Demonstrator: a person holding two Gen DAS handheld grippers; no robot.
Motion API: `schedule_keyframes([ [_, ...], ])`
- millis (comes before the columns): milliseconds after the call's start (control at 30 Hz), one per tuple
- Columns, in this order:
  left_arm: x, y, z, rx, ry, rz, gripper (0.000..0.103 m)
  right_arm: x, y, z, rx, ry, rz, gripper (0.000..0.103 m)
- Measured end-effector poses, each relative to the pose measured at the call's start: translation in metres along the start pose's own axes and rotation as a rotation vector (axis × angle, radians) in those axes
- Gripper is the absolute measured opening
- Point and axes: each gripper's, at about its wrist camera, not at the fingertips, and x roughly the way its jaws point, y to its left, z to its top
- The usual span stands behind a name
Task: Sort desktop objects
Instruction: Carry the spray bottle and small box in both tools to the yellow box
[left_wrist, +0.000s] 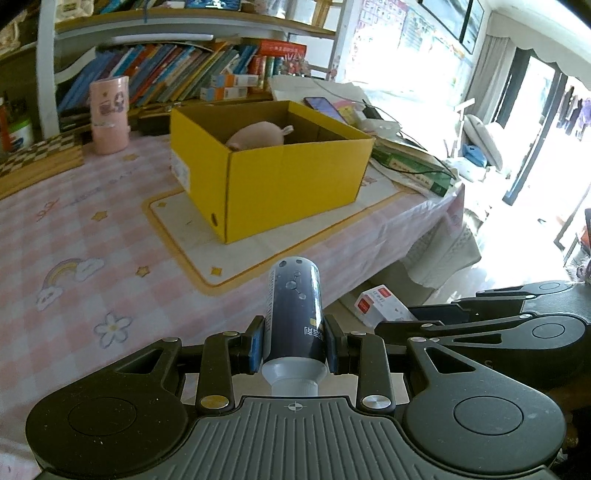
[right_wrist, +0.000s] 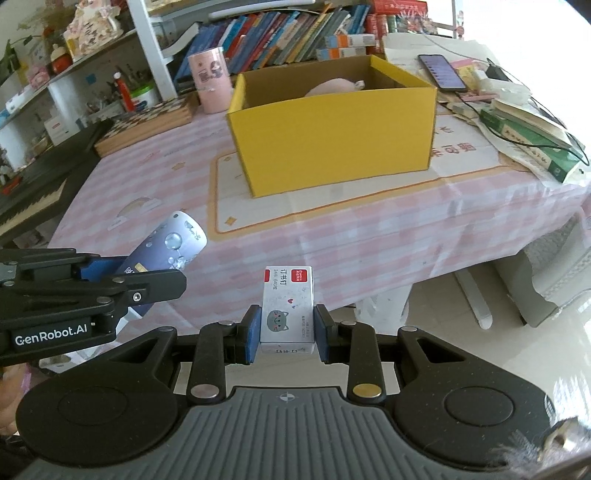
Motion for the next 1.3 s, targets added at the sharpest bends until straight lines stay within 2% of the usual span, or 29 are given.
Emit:
schedule_keyframes([
  [633, 0.045, -0.022, 0.053, 0.045, -0.030, 0.016, 0.031, 0.022, -0.051, 0.051, -0.011, -0.020, 0.020, 0.028],
  [867, 0.059, -0.030, 0.085, 0.040, -0.085, 0.034, 0.031, 0.028, -0.074, 0.084, -0.050, -0.084, 0.044, 0.028],
  [1133, 0.065, -0.039, 0.126, 0.009, -0.200, 0.077, 0.031, 0.026, -0.095, 0.139, -0.152, -0.191, 0.076, 0.028],
  [1300, 0.076, -0.037, 0.150, -0.016, -0.245, 0.122, 0.031, 0.034, -0.107, 0.178, -0.200, -0.239, 0.104, 0.028],
])
